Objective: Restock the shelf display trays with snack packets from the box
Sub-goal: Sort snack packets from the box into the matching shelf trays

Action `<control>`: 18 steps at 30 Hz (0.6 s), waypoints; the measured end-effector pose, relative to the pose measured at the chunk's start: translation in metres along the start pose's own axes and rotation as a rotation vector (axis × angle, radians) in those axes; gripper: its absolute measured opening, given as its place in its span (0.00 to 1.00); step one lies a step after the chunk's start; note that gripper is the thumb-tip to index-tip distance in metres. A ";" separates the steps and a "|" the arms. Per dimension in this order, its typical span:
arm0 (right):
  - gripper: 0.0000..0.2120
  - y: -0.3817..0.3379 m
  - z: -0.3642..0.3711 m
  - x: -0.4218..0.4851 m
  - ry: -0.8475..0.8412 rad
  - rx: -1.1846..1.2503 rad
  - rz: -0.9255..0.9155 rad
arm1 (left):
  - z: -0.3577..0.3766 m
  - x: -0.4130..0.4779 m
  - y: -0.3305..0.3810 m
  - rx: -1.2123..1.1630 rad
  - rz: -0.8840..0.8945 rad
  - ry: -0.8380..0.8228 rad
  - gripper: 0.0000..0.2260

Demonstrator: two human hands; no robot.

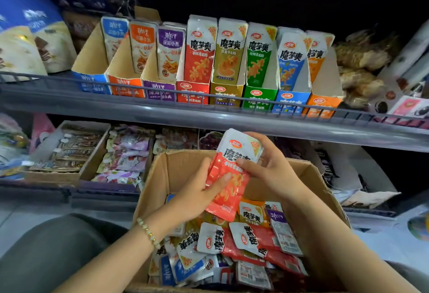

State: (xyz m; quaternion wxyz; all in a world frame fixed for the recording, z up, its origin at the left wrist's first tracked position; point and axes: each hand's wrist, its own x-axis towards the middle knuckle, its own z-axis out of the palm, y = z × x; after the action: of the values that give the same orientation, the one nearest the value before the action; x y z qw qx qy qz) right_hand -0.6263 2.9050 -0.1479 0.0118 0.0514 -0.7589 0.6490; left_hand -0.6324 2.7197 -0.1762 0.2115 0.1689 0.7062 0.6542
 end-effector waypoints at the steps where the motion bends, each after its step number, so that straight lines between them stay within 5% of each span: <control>1: 0.21 -0.003 0.000 0.002 0.018 -0.010 -0.009 | -0.001 0.000 0.000 -0.017 -0.006 0.023 0.18; 6: 0.19 -0.016 0.002 0.011 0.114 -0.014 -0.031 | -0.011 -0.002 0.007 0.072 -0.102 -0.063 0.19; 18: 0.30 -0.070 0.018 0.033 -0.044 -0.069 0.082 | -0.030 -0.008 0.042 0.185 0.216 0.020 0.17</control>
State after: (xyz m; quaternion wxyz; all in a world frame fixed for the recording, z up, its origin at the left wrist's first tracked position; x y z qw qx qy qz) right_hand -0.6518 2.8740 -0.0788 -0.0299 0.0340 -0.7823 0.6212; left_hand -0.6427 2.6935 -0.1318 0.1162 0.2562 0.7432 0.6071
